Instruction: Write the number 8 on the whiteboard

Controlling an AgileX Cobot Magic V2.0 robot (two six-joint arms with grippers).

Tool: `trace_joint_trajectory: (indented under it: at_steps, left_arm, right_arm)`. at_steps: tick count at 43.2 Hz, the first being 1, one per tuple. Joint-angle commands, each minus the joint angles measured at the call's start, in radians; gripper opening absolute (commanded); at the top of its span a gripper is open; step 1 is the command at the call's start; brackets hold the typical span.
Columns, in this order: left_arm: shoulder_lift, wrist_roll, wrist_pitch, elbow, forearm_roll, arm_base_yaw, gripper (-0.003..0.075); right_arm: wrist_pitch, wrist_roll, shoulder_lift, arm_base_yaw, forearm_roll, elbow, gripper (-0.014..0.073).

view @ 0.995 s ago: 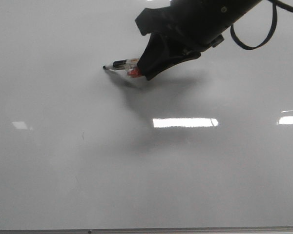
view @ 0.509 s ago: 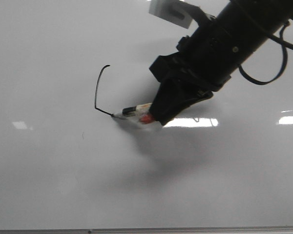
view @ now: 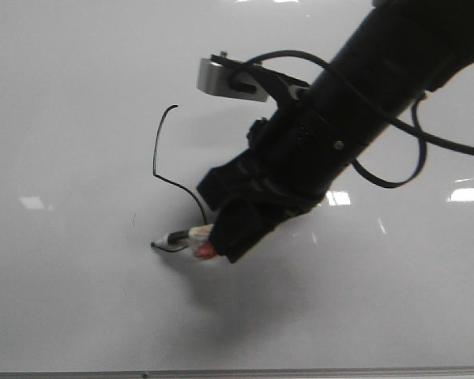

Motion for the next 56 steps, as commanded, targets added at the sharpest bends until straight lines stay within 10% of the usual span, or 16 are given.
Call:
trace_joint_trajectory:
  at_steps: [1, 23, 42, 51, 56]
  left_arm:
    - [0.008, -0.011, -0.073, -0.025, -0.030, 0.003, -0.0021]
    - [0.008, -0.011, -0.071, -0.025, -0.030, 0.003, -0.0021]
    - [0.008, -0.011, -0.070, -0.025, -0.030, 0.003, -0.0021]
    - [0.035, 0.000, -0.026, -0.040, -0.022, 0.003, -0.0010]
    - [0.152, 0.093, 0.026, -0.100, -0.022, 0.003, 0.0149]
  right_arm:
    - [-0.030, 0.001, -0.030, 0.019, 0.036, -0.072, -0.0059]
    - [0.016, 0.018, -0.239, -0.180, 0.015, -0.029, -0.0059]
    - [0.095, 0.016, -0.137, -0.071, -0.021, -0.236, -0.0059]
    - [0.176, -0.037, -0.325, -0.014, -0.284, -0.245, -0.0059]
    - [0.264, -0.088, -0.378, 0.037, -0.498, -0.271, -0.0059]
